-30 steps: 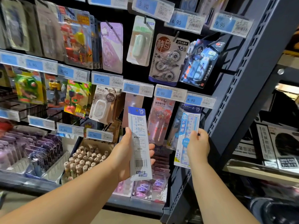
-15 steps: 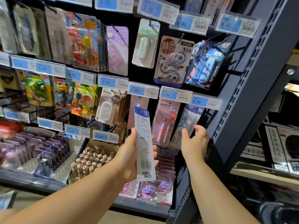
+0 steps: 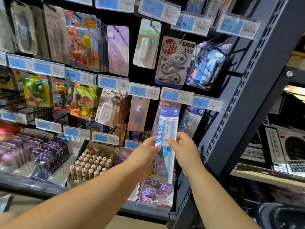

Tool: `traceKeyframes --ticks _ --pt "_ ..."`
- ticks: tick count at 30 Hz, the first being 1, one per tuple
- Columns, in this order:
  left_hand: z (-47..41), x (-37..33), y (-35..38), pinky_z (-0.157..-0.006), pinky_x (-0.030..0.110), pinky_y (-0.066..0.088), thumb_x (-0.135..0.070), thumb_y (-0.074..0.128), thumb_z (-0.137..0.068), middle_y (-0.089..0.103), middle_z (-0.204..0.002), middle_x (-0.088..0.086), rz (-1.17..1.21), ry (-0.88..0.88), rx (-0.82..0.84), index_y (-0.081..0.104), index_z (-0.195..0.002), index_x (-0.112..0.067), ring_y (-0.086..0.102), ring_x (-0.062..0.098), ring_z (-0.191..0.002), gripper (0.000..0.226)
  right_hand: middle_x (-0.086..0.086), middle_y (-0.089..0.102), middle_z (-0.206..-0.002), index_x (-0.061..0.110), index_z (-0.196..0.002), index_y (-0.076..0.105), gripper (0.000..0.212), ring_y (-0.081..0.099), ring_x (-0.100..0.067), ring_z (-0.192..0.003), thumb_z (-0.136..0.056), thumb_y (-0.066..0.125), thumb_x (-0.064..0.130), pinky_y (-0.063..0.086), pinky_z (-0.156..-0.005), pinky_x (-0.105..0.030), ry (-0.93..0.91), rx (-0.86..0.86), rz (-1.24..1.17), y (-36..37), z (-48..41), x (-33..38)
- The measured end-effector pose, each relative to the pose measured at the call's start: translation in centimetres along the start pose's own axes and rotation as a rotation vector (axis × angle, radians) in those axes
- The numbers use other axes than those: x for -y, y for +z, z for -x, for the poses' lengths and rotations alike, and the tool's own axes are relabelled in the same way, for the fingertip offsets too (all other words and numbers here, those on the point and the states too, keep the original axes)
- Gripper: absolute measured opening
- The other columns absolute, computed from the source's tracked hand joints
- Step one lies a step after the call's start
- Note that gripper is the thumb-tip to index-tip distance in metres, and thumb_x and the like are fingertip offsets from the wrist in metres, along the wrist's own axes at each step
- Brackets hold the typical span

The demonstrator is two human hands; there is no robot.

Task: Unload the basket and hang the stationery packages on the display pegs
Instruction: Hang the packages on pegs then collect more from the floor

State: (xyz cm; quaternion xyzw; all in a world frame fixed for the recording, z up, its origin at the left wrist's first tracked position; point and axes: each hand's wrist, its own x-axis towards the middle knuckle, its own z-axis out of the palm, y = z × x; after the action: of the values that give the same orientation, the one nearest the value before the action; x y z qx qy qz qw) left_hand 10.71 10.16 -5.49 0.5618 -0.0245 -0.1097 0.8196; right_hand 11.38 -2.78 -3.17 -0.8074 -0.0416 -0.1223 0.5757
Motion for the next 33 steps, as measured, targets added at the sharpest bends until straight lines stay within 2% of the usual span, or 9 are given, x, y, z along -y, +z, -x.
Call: traceKeyframes --ticks 3,5,8,12,16,19,24,30,33 --pt "-1.0 0.1 0.9 -0.077 0.037 0.058 -0.014 0.047 -0.102 0.072 -0.112 0.011 -0.127 0.028 -0.024 0.063 -0.118 -0.021 0.067 0.033 -0.104 0.024 0.003 0.074 -0.091 0.024 -0.088 0.064 0.006 0.071 -0.016 -0.087 -0.092 0.065 0.019 0.057 -0.082 -0.042 0.04 -0.084 -0.019 -1.1 -0.2 -0.6" --pt "-1.7 0.3 1.8 -0.081 0.038 0.056 -0.016 0.051 -0.101 0.073 -0.107 0.009 -0.198 0.048 -0.041 0.067 -0.108 -0.023 0.069 0.029 -0.1 0.019 0.003 0.075 -0.091 0.025 -0.093 0.065 0.003 0.072 -0.016 -0.086 -0.091 0.067 0.024 0.058 -0.082 -0.047 0.073 -0.145 -0.028 -1.9 -0.4 -1.5" --pt "-2.9 0.5 3.5 -0.077 0.031 0.054 -0.013 0.054 -0.1 0.074 -0.103 0.004 -0.262 0.078 -0.045 0.069 -0.103 -0.021 0.068 0.02 -0.087 0.018 0.005 0.075 -0.088 0.026 -0.099 0.063 0.014 0.072 -0.017 -0.082 -0.087 0.07 0.028 0.057 -0.082 -0.049 0.101 -0.256 -0.046 -2.8 -0.9 -2.8" --pt "-4.4 0.5 5.3 -0.084 0.031 0.056 -0.012 0.057 -0.098 0.074 -0.1 -0.002 -0.328 0.123 -0.063 0.07 -0.106 -0.018 0.069 0.017 -0.093 0.017 0.01 0.069 -0.085 0.026 -0.103 0.058 0.019 0.069 -0.013 -0.081 -0.088 0.069 0.025 0.057 -0.08 -0.04 0.105 -0.399 -0.05 -4.0 -2.0 -3.3" --pt "-5.9 0.0 6.5 -0.06 0.012 0.05 -0.013 0.058 -0.097 0.072 -0.107 0.002 -0.384 0.148 -0.093 0.067 -0.118 -0.013 0.063 0.005 -0.072 0.023 0.014 0.062 -0.081 0.022 -0.108 0.056 0.02 0.064 -0.002 -0.073 -0.091 0.067 0.026 0.047 -0.058 -0.022 0.098 -0.465 -0.078 -4.3 -2.8 -3.5" --pt "-6.7 0.1 6.8 -0.047 0.006 0.042 -0.013 0.059 -0.097 0.072 -0.11 0.003 -0.436 0.167 -0.124 0.067 -0.119 -0.014 0.057 -0.001 -0.064 0.024 0.013 0.06 -0.08 0.023 -0.107 0.055 0.019 0.061 0.0 -0.071 -0.092 0.065 0.026 0.042 -0.055 -0.018 0.102 -0.483 -0.065 -4.5 -3.4 -3.7" --pt "-7.7 0.3 7.1 -0.059 0.011 0.047 -0.017 0.061 -0.096 0.071 -0.108 -0.003 -0.461 0.177 -0.157 0.067 -0.119 -0.016 0.062 0.004 -0.077 0.024 0.007 0.065 -0.094 0.025 -0.11 0.054 0.018 0.064 -0.009 -0.078 -0.094 0.062 0.028 0.049 -0.061 -0.022 0.112 -0.489 -0.06 -4.3 -4.1 -4.1" --pt "-8.2 0.6 6.9 -0.053 0.011 0.042 -0.019 0.06 -0.096 0.066 -0.09 -0.011 -0.518 0.202 -0.18 0.067 -0.118 -0.019 0.056 -0.001 -0.066 0.022 0.006 0.064 -0.099 0.03 -0.106 0.049 0.016 0.063 -0.009 -0.079 -0.096 0.061 0.027 0.046 -0.058 -0.019 0.091 -0.485 -0.092 -3.8 -4.4 -4.5" --pt "-8.0 0.9 6.7 -0.056 0.014 0.047 -0.021 0.059 -0.097 0.067 -0.094 -0.009 -0.519 0.204 -0.18 0.065 -0.12 -0.019 0.058 0.001 -0.071 0.023 0.005 0.066 -0.103 0.029 -0.11 0.051 0.017 0.064 -0.009 -0.079 -0.096 0.059 0.03 0.048 -0.059 -0.021 0.101 -0.485 -0.081 -3.5 -4.3 -4.6"
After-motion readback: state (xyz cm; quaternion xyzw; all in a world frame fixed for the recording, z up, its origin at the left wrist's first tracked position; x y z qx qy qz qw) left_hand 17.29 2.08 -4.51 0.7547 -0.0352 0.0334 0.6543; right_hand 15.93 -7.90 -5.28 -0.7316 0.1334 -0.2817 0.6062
